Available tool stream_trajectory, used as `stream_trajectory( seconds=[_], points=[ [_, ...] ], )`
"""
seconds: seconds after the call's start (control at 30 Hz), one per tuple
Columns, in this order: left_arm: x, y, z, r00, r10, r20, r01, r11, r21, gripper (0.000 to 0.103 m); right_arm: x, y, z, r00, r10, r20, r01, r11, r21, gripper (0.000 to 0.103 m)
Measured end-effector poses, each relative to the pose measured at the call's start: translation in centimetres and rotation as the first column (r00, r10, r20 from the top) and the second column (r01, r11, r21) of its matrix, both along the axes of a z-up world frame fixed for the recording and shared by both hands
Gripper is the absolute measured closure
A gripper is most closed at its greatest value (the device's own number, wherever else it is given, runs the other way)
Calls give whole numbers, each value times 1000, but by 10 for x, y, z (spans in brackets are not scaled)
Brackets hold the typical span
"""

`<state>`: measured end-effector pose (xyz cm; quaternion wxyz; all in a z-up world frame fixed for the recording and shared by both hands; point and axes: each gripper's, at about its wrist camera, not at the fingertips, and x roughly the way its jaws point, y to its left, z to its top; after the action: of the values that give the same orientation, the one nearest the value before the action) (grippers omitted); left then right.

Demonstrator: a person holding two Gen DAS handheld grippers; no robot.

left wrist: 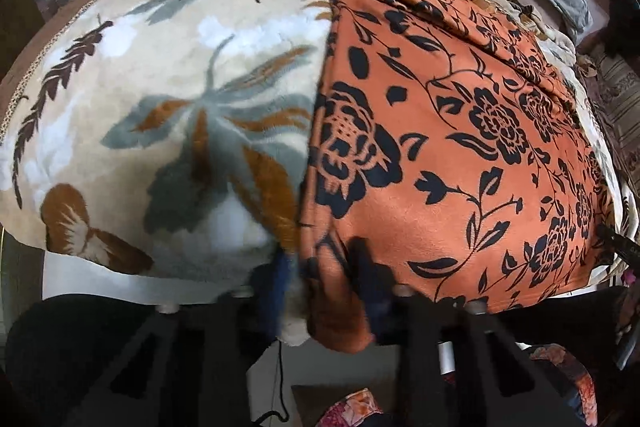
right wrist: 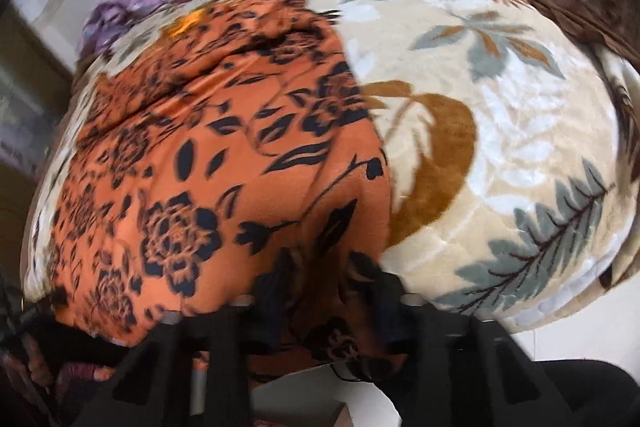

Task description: Fold small clothes

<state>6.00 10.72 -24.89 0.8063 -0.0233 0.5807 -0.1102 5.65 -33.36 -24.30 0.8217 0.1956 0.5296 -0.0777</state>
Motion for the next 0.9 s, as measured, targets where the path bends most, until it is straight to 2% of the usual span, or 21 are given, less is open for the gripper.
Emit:
stream_trajectory(
  seconds=[0.07,0.1,0.33,0.43,0.5,0.6,0.67,0.73,0.77,0.8,0.83,0.9],
  points=[
    [1,4,4,1000,6,-4,-6,1000,-30,87,-1,6,8,999,43,1,-43,999,-7,88],
    [1,5,6,1000,2,-4,-2,999,-39,90,-2,6,13,998,59,11,-59,998,24,90],
    [-5,17,39,997,-56,48,60,994,-88,93,-3,-11,58,993,61,102,-82,973,215,92],
    [-7,22,55,993,-73,91,82,991,-108,96,1,-12,74,988,71,134,-101,967,233,92],
    [-5,20,55,992,-80,99,90,991,-100,96,6,-10,71,991,75,110,-95,977,192,92],
    [-4,18,45,993,-91,72,97,992,-79,96,11,-8,51,997,65,52,-75,972,222,92],
    [-6,20,37,995,-82,54,84,995,-45,96,12,-4,39,997,73,28,-77,975,207,92],
    [-7,25,31,997,-65,43,67,997,-44,95,10,-2,31,997,77,13,-78,977,197,92],
    [-7,27,30,997,-58,42,60,997,-56,92,9,-3,27,997,76,4,-75,976,203,92],
    [-6,27,29,998,-54,40,57,996,-68,80,9,-3,25,997,75,1,-73,977,202,92],
    [-5,27,28,998,-57,37,60,994,-89,60,8,-4,24,997,72,-2,-70,978,199,92],
    [-7,26,29,997,-67,49,72,990,-117,44,7,-6,23,998,64,0,-63,976,209,92]
  ],
)
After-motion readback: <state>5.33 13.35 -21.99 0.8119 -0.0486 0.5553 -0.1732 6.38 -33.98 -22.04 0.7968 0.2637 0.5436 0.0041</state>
